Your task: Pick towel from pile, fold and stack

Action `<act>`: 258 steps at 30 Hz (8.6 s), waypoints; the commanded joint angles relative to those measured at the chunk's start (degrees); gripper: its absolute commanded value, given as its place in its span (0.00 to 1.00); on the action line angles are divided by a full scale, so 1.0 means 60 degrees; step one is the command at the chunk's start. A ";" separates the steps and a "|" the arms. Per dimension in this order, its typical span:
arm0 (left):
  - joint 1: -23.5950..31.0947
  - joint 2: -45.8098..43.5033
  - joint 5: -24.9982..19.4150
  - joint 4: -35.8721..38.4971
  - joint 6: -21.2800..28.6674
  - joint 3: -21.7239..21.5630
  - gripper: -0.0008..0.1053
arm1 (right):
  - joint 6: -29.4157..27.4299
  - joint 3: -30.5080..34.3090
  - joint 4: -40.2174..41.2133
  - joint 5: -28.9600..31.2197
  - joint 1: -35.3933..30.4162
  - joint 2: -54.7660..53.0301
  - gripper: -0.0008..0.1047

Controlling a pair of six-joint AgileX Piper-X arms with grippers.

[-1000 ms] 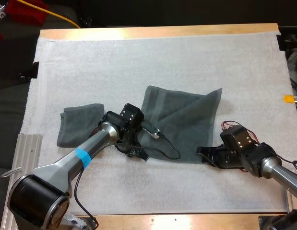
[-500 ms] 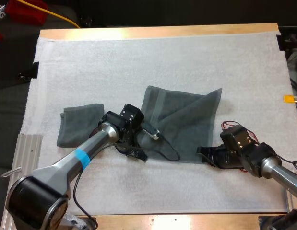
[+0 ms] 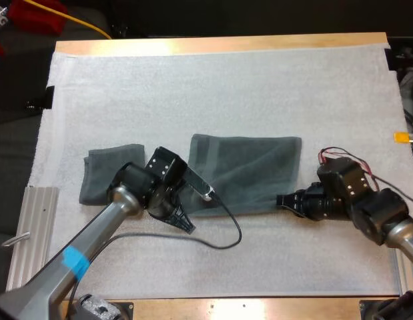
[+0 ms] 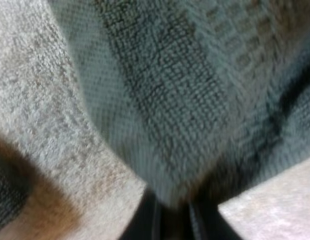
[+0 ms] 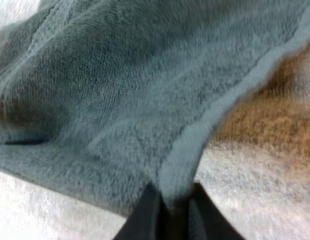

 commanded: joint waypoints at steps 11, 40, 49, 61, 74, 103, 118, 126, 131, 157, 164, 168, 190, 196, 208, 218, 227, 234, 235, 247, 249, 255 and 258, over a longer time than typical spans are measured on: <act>-0.1731 -0.1702 -0.0184 0.1807 -0.0914 -0.1042 0.01 | -0.0717 -0.1506 0.2666 0.0255 0.1026 -0.1220 0.01; -0.6411 -0.2071 -0.1111 0.4496 -0.4351 -0.3458 0.01 | 0.2886 -0.3831 0.6393 0.3350 0.7035 -0.2595 0.01; -0.5870 -0.1476 -0.1348 0.4461 -0.4091 -0.3314 0.01 | 0.2805 -0.3643 0.6267 0.4541 0.7079 -0.2097 0.01; -0.3893 -0.0621 -0.1609 0.3980 -0.2565 -0.3307 0.01 | 0.2123 -0.2655 0.4200 0.4770 0.5284 -0.1279 0.01; -0.1585 0.0694 -0.1091 0.2600 -0.1078 -0.3307 0.01 | 0.0554 -0.2652 0.2052 0.2011 0.1646 0.0697 0.01; 0.0972 0.3998 0.0104 -0.0575 -0.0293 -0.3307 0.01 | 0.3069 -0.2652 -0.1753 0.0919 -0.0506 0.4435 0.01; 0.0972 0.4113 -0.0725 -0.1367 -0.0516 -0.3307 0.01 | 0.4073 -0.2652 -0.2417 0.2851 -0.0506 0.4712 0.01; 0.0972 0.4113 -0.1029 -0.1531 -0.0514 -0.3307 0.17 | 0.4562 -0.2652 -0.2456 0.3700 -0.0506 0.4712 0.01; 0.0972 0.4113 -0.1105 -0.1512 -0.0514 -0.3307 0.71 | 0.4561 -0.2652 -0.2737 0.3900 -0.0506 0.4712 0.05; 0.0972 0.2660 -0.0833 0.0531 -0.1240 -0.3307 0.63 | 0.0910 -0.2652 -0.1780 0.3163 -0.0634 0.3706 0.72; 0.0972 0.1365 -0.0201 0.1047 -0.1586 -0.3307 0.63 | -0.0238 -0.2652 -0.0355 0.2889 -0.0634 0.2654 0.72; 0.0944 0.0595 -0.0074 0.1286 -0.1695 -0.3202 0.63 | -0.0731 -0.2652 0.0474 0.2441 -0.0634 0.2137 0.72; 0.0943 -0.4963 0.1846 0.1537 -0.3756 -0.0580 0.63 | -0.0873 -0.1852 0.3243 0.1924 0.0290 -0.0861 0.72; 0.0943 -0.5758 0.1851 0.2279 -0.3824 -0.0572 0.63 | 0.0057 -0.1111 0.3242 0.1902 0.0705 -0.2000 0.72; 0.0943 -0.6657 0.2044 0.3277 -0.3797 -0.0523 0.63 | 0.0715 0.0017 0.3907 0.1940 0.0842 -0.3596 0.72; 0.0943 -0.6813 0.2197 0.3190 -0.3797 -0.0011 0.63 | 0.0785 0.0552 0.3633 0.2278 0.0842 -0.3735 0.72; 0.0943 -0.6813 0.2226 0.3191 -0.3797 0.0338 0.63 | 0.1100 0.1643 0.2338 0.2014 0.0842 -0.3735 0.72; 0.0943 -0.6813 0.2296 0.3207 -0.3797 0.0338 0.63 | 0.2848 0.3209 -0.0195 0.1008 0.0479 -0.3735 0.72; 0.0943 -0.6813 0.2339 0.3209 -0.3797 0.0338 0.63 | 0.3014 0.3373 -0.0436 0.0852 0.0322 -0.3735 0.72; 0.0943 -0.6813 0.2476 0.3209 -0.3797 0.0338 0.63 | 0.3805 0.5133 -0.2321 -0.0837 -0.1305 -0.3735 0.72; 0.0943 -0.6813 0.2476 0.3209 -0.3797 0.0338 0.63 | 0.4003 0.5398 -0.2691 -0.1000 -0.1305 -0.3735 0.72; 0.0943 -0.6813 0.2476 0.3209 -0.3797 0.0338 0.63 | 0.4785 0.6298 -0.4452 -0.1478 -0.1305 -0.3735 0.72; 0.0943 -0.6813 0.2476 0.3209 -0.3797 0.0338 0.63 | 0.4783 0.6298 -0.4489 -0.1479 -0.1305 -0.3735 0.72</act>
